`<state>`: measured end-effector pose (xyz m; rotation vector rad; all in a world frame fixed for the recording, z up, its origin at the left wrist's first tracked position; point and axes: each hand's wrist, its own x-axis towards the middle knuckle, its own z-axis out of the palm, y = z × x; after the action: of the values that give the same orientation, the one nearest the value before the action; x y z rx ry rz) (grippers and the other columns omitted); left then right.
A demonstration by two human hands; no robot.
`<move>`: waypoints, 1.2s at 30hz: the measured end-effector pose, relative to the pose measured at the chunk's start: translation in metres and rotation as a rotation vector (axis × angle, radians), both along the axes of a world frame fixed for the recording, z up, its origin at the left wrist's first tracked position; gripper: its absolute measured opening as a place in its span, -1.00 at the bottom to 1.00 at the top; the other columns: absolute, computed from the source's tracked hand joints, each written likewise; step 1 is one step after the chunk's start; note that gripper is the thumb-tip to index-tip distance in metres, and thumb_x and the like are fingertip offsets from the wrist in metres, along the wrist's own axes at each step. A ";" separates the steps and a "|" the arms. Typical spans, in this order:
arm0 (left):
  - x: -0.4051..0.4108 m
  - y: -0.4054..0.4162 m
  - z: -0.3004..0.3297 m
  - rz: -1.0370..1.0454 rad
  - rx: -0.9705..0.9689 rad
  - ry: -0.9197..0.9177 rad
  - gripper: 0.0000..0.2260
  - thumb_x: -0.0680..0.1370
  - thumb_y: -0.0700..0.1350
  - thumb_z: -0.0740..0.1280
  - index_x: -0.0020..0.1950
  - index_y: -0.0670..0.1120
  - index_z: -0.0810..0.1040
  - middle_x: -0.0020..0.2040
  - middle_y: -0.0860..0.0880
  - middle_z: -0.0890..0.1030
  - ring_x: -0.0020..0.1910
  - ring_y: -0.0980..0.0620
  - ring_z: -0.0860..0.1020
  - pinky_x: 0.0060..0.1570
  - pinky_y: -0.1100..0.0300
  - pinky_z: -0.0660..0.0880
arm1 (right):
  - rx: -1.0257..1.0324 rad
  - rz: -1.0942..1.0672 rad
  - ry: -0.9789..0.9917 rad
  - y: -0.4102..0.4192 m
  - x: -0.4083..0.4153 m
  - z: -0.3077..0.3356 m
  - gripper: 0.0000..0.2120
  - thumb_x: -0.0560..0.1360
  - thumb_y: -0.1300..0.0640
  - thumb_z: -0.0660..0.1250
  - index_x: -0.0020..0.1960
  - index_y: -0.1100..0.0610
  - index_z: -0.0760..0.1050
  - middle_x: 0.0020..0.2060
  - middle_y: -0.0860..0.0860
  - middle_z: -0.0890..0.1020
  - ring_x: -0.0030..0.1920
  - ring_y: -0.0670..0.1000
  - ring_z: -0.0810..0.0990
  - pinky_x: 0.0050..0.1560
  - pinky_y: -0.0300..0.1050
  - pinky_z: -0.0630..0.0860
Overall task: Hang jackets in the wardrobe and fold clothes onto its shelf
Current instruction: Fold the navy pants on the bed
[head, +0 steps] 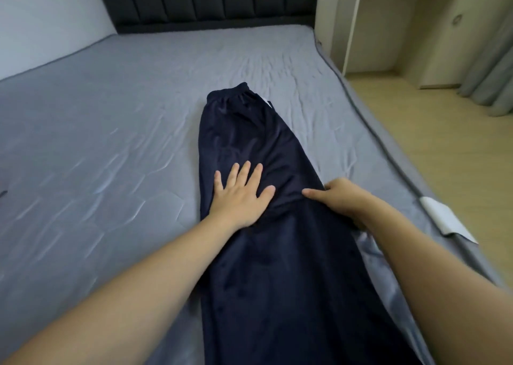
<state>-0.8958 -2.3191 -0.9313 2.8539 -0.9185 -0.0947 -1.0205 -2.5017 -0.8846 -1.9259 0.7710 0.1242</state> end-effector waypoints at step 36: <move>-0.345 0.184 0.099 -0.902 0.127 0.284 -0.56 0.30 -0.08 0.25 0.18 0.02 0.46 0.12 0.04 0.45 0.05 0.09 0.40 0.13 0.11 0.41 | 0.436 0.122 0.405 0.095 -0.270 0.052 -0.60 0.39 0.08 0.50 0.18 0.19 0.56 0.00 0.12 0.70 0.01 0.10 0.69 -0.06 -0.01 0.63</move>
<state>-1.2405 -2.1349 -0.8326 2.1858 -2.0671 -0.6378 -1.2905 -2.4064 -0.8326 -1.5425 0.8091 0.7163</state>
